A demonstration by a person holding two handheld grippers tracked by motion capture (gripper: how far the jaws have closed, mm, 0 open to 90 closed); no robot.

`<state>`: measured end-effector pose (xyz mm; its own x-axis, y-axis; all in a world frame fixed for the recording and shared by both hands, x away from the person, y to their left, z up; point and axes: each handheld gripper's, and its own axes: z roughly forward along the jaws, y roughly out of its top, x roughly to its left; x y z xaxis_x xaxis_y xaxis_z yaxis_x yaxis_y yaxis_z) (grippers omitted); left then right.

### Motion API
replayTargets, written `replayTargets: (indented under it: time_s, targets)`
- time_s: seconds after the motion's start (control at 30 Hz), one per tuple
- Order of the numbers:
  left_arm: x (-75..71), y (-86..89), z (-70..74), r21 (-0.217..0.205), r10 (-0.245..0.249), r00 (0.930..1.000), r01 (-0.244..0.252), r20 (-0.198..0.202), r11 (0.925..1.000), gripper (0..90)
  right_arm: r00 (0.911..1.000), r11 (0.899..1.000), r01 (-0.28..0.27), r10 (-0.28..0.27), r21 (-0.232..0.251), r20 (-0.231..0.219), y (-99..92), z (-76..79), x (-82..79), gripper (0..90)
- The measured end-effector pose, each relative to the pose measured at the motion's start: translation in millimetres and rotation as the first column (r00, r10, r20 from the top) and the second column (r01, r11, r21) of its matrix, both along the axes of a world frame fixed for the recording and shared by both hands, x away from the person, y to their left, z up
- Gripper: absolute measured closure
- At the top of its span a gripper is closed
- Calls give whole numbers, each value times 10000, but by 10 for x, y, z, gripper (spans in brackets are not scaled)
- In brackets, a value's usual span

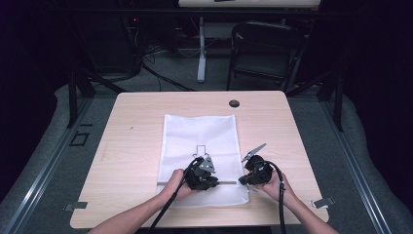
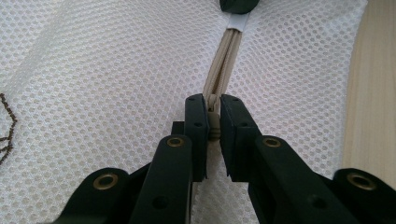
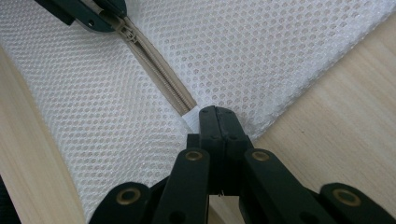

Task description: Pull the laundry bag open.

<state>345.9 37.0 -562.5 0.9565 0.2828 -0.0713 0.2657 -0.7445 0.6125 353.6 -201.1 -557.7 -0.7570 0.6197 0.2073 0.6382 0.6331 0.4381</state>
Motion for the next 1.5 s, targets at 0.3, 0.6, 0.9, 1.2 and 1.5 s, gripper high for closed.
replayTargets:
  time_s: [0.3,0.6,0.9,1.2,1.5]
  targets:
    - [0,0,-6,-15,-32,10000,32,-35,10000,823,9998,9996,186,-186,198,16,8,-14,-10,900]
    - [-9,19,-5,47,-42,10000,43,-49,10000,823,10000,10000,13,-13,19,-41,-4,-2,0,900]
    - [-8,57,-4,112,-117,9999,117,-33,9999,823,9999,9999,-88,87,-62,-80,-15,-2,15,900]
    - [8,111,-12,53,-193,9996,194,-190,9998,821,9999,9998,128,-127,178,-62,-7,-17,3,900]
    - [71,63,-60,-116,-103,9981,96,-610,9999,806,10000,9999,29,-30,-143,-89,7,6,5,900]
